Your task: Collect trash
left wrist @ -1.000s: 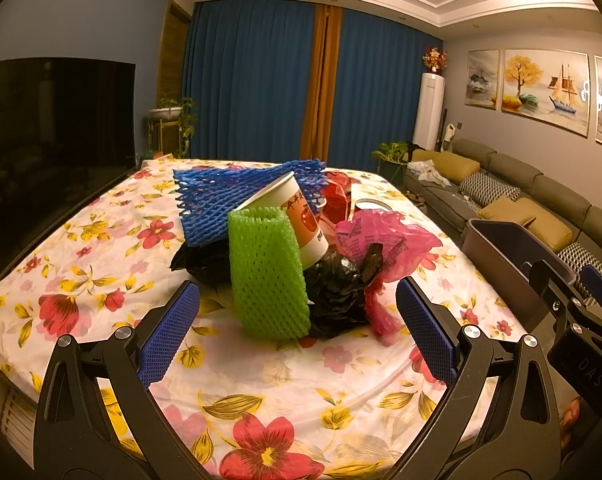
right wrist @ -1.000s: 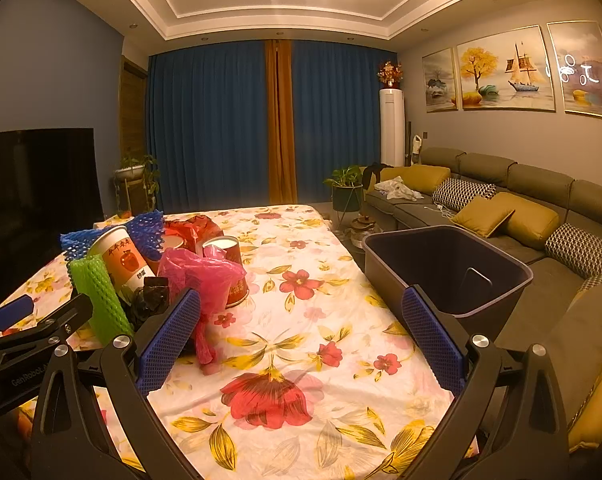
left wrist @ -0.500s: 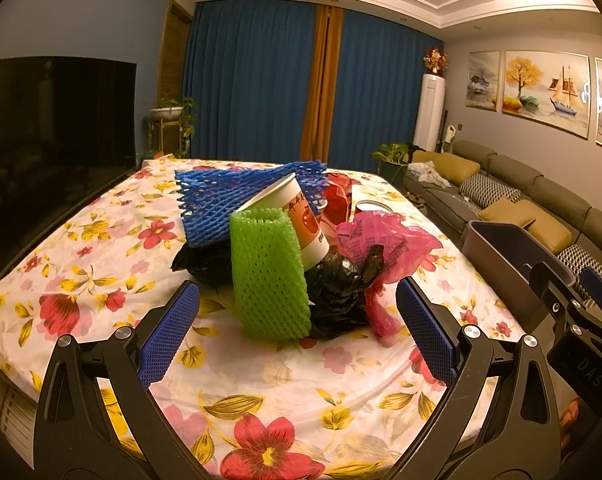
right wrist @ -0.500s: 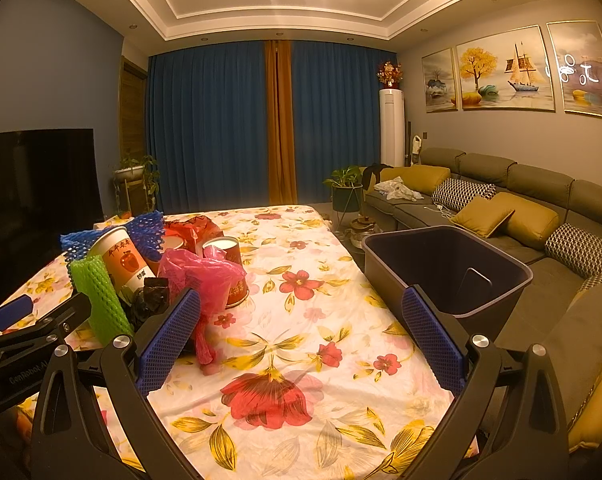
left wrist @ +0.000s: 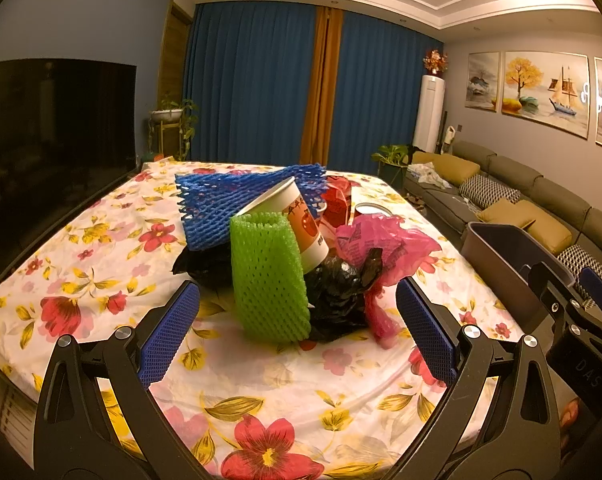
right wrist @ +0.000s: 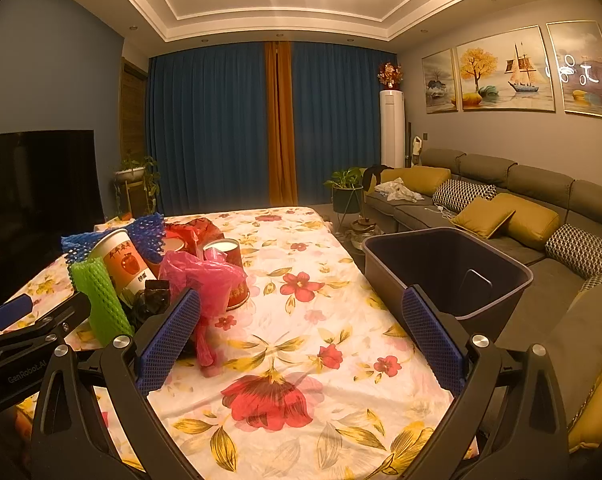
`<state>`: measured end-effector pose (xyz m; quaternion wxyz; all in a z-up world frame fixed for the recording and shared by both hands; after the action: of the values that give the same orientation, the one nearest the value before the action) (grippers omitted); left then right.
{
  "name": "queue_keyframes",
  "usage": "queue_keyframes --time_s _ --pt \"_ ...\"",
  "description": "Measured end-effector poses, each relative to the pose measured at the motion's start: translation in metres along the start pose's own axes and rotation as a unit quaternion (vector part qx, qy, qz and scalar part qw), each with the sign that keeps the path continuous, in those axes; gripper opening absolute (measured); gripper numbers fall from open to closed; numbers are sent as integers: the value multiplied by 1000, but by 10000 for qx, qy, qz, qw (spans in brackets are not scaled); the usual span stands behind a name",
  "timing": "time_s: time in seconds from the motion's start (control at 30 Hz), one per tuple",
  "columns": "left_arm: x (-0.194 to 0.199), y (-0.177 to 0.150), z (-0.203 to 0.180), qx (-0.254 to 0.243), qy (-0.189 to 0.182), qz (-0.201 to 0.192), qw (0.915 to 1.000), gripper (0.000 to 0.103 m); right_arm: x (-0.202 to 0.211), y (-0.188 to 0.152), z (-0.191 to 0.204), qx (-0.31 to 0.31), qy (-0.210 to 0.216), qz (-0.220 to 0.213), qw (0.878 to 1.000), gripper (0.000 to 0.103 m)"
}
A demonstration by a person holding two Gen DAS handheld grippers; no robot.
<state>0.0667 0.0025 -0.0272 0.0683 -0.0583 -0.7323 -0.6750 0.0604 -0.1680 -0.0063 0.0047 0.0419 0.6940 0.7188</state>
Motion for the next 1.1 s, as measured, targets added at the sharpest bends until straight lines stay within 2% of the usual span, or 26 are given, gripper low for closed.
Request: queue_keyframes --time_s 1.1 --pt "-1 3 6 43 45 2 10000 97 -5 -1 8 -14 91 -8 10000 98"
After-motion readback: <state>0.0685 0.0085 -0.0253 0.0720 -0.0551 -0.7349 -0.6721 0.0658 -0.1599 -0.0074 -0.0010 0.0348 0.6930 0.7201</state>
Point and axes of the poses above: each gripper's, at about its wrist camera, not at the fingertips, and x roughly against the way its jaws point, z to its left, y to its top, the point moved 8 cm from there along -x, roughly the way its jaws point, and after that the axes turned 15 degrees about -z, right-handed, at the moved point
